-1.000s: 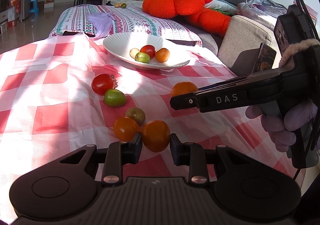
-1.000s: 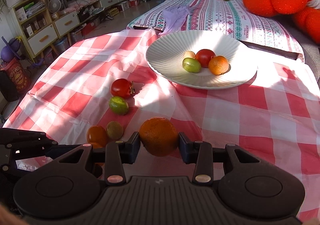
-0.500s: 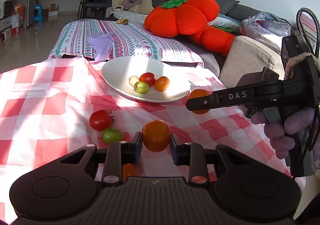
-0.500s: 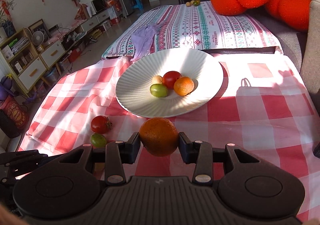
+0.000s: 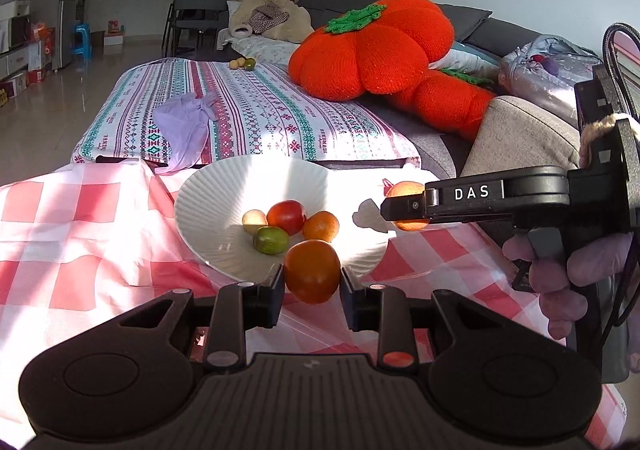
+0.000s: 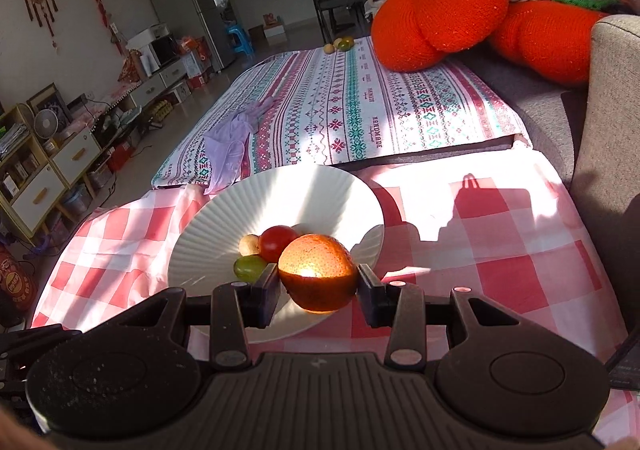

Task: Organize fruits
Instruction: 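Carry the orange and tomato over the white plate with both tools, then open both tools to release the fruits onto the plate and withdraw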

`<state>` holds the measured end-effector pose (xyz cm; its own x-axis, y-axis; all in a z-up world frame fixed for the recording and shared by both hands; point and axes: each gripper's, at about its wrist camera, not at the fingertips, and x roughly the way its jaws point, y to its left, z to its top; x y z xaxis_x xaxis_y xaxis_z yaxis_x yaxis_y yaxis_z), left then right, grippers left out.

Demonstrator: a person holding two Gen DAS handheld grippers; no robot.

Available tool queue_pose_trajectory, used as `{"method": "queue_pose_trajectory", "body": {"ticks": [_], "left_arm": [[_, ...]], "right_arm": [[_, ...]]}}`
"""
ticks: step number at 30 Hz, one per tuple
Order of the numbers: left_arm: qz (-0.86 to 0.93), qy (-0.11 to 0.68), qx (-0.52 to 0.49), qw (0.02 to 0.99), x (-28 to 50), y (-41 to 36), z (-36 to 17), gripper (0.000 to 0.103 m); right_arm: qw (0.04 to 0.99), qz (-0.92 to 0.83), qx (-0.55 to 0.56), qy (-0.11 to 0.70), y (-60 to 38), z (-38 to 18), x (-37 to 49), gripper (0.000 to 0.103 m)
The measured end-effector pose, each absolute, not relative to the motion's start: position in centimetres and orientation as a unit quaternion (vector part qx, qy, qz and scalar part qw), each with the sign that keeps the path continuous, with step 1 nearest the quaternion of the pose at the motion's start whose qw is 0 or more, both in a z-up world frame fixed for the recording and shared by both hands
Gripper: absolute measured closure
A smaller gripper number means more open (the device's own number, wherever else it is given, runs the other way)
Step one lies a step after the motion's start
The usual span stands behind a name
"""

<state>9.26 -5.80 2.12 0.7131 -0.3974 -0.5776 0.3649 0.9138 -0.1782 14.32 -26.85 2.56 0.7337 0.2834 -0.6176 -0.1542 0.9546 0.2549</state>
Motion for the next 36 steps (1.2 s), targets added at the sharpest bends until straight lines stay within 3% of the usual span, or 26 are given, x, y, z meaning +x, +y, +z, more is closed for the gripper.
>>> {"method": "queue_pose_trajectory", "body": {"ticks": [17, 36], "left_arm": [[-0.186, 0.361, -0.007, 0.914, 16.2, -10.2, -0.7, 0.059], [-0.176, 0.375, -0.010, 0.910, 17.4, -9.9, -2.2, 0.058]], "right_arm": [[0.922, 0.123, 0.115, 0.349, -27.0, 0.8, 19.9, 0.065], [0.921, 0.132, 0.070, 0.359, -24.8, -0.7, 21.6, 0.065]]}}
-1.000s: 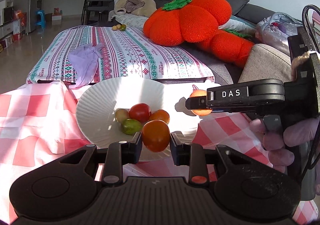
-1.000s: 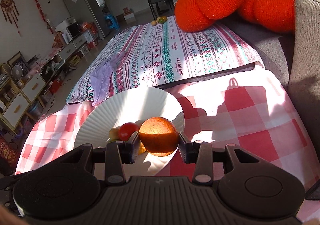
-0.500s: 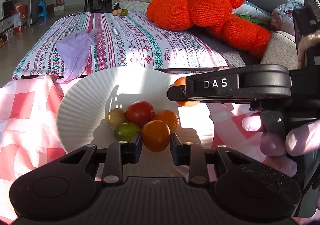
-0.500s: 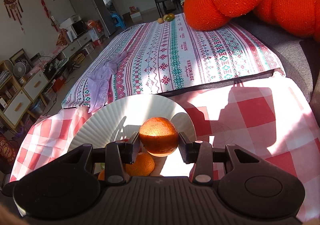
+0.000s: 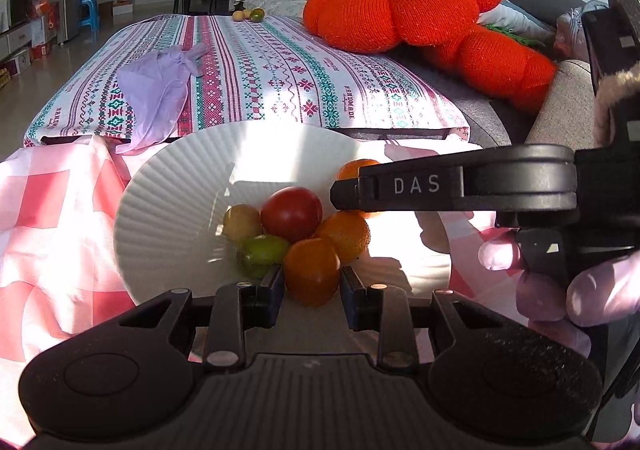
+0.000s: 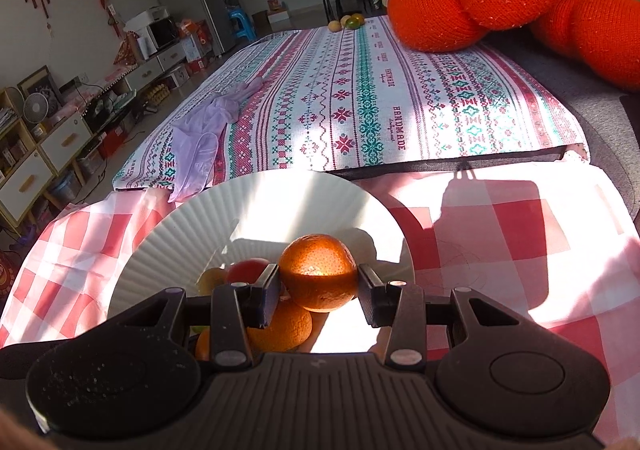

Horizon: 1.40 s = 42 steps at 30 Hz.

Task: Organize fruits
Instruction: 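Open both tools to release the fruits onto the plate and withdraw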

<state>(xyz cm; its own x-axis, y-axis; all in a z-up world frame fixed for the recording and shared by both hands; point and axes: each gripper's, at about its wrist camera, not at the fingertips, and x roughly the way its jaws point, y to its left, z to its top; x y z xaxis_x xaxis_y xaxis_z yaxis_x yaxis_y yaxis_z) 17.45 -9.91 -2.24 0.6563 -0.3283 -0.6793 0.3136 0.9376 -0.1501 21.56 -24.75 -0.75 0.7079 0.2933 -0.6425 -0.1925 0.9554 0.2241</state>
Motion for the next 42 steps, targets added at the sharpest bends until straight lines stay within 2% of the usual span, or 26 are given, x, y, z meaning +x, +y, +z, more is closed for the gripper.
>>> {"method": "queue_pose_trajectory", "body": {"ticks": [2, 5, 8, 12, 25, 27, 38, 42], "left_arm": [[-0.178, 0.375, -0.010, 0.910, 17.4, -9.9, -2.1, 0.057], [-0.183, 0.377, -0.009, 0.908, 17.0, -9.8, -1.7, 0.050], [-0.186, 0.374, -0.001, 0.908, 16.3, -9.6, -1.2, 0.039], [-0.195, 0.371, 0.001, 0.908, 15.4, -8.9, -0.3, 0.035], [-0.201, 0.362, 0.013, 0.910, 11.3, -5.0, 2.0, 0.020], [-0.199, 0.361, 0.013, 0.911, 10.8, -4.3, 2.1, 0.015], [-0.173, 0.363, 0.024, 0.915, 8.1, -0.4, 2.3, 0.002], [-0.171, 0.365, 0.028, 0.915, 7.5, 0.2, 2.2, 0.000]], "right_arm": [[0.920, 0.134, 0.079, 0.359, -25.0, -0.6, 21.5, 0.064], [0.920, 0.135, 0.094, 0.355, -25.4, -0.2, 21.3, 0.053], [0.920, 0.135, 0.110, 0.351, -25.8, 0.4, 20.9, 0.050], [0.919, 0.128, 0.119, 0.352, -26.5, 0.9, 20.3, 0.038], [0.915, 0.113, 0.076, 0.379, -25.3, 1.7, 16.6, 0.030], [0.915, 0.113, 0.067, 0.382, -24.8, 1.7, 16.0, 0.027], [0.913, 0.132, 0.027, 0.384, -21.7, 2.2, 12.5, 0.017], [0.912, 0.144, 0.012, 0.383, -20.5, 2.1, 11.7, 0.014]]}}
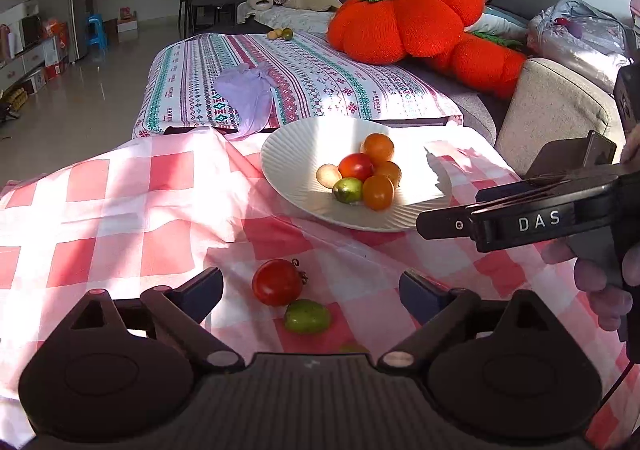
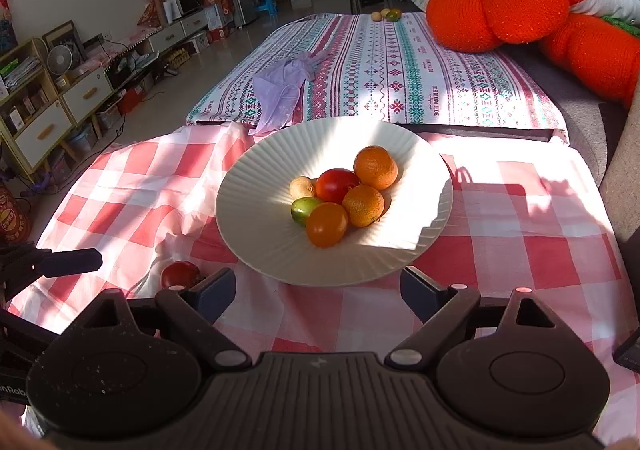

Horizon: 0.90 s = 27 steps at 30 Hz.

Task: Organize fruits
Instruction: 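Open both tools to release the fruits onto the plate and withdraw, then grasp a small yellowish fruit with the right tool while the left tool grasps an orange tomato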

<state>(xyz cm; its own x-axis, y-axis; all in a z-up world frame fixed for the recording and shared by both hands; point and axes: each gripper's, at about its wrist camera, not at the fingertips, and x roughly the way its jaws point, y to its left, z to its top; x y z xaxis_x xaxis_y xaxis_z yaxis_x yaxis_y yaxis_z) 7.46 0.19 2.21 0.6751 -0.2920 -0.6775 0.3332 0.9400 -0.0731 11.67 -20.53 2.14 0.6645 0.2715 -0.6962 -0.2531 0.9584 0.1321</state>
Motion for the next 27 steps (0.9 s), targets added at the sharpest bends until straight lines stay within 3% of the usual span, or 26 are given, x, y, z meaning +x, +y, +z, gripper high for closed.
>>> {"method": "queue_pose_trajectory", "body": {"ticks": [12, 27], "left_arm": [[-0.156, 0.368, 0.038, 0.916, 5.5, 1.7, -0.3, 0.000], [-0.155, 0.375, 0.067, 0.911, 3.5, 1.8, -3.0, 0.000]], "right_arm": [[0.912, 0.158, -0.014, 0.379, -18.4, 0.7, 9.7, 0.005], [0.904, 0.180, -0.045, 0.384, -17.4, -1.3, 7.1, 0.000]]}}
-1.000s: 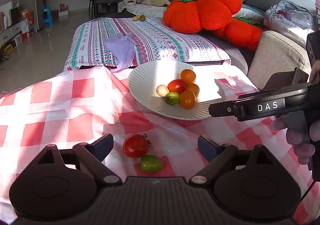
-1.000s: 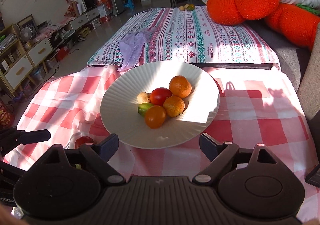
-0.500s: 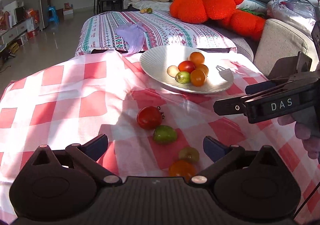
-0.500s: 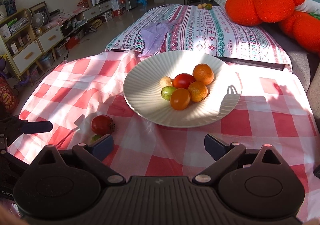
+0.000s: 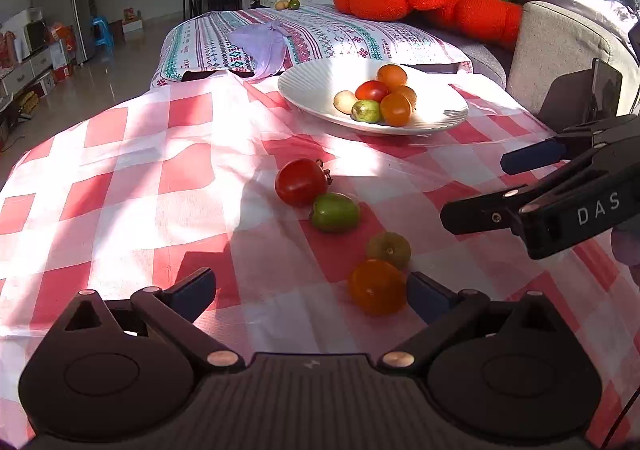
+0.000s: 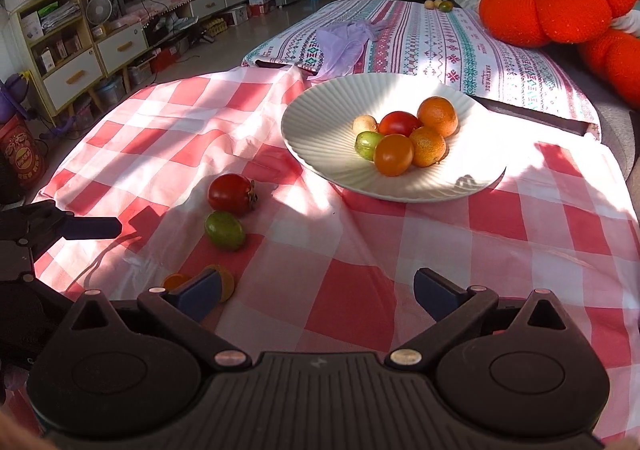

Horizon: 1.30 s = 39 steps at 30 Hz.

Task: Organize fruits
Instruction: 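Grasp a small yellowish fruit with the right tool while the left tool grasps an orange tomato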

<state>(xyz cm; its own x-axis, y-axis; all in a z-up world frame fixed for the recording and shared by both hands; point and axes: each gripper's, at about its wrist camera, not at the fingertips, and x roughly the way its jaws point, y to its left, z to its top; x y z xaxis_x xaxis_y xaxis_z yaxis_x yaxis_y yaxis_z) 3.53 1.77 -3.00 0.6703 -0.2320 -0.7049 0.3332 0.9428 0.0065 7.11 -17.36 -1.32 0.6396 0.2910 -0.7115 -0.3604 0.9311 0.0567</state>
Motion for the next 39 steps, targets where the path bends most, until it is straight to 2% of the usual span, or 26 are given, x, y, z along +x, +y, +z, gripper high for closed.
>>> {"method": "queue_pose_trajectory", "body": {"ticks": [10, 12, 16, 22, 23, 39], "left_arm": [[-0.188, 0.362, 0.090, 0.909, 2.8, 0.4, -3.7, 0.001], [-0.196, 0.361, 0.088, 0.908, 2.8, 0.3, -3.6, 0.010], [-0.214, 0.361, 0.080, 0.904, 2.8, 0.2, -3.5, 0.020], [-0.235, 0.368, 0.079, 0.896, 2.6, -0.1, -3.4, 0.047], [-0.234, 0.368, 0.083, 0.896, 2.6, -0.1, -3.4, 0.055], [-0.197, 0.388, 0.093, 0.896, 2.4, 2.8, -2.3, 0.056]], "right_arm": [[0.896, 0.180, -0.054, 0.401, -17.5, -2.5, 6.9, 0.000], [0.896, 0.179, -0.053, 0.403, -17.5, -2.6, 6.9, 0.000], [0.895, 0.180, -0.056, 0.404, -17.4, -2.7, 6.9, 0.000], [0.893, 0.185, -0.064, 0.406, -17.2, -2.9, 6.8, 0.000], [0.892, 0.187, -0.065, 0.407, -17.1, -2.9, 6.7, 0.000], [0.885, 0.218, -0.076, 0.405, -14.7, -3.1, 6.6, 0.002]]}}
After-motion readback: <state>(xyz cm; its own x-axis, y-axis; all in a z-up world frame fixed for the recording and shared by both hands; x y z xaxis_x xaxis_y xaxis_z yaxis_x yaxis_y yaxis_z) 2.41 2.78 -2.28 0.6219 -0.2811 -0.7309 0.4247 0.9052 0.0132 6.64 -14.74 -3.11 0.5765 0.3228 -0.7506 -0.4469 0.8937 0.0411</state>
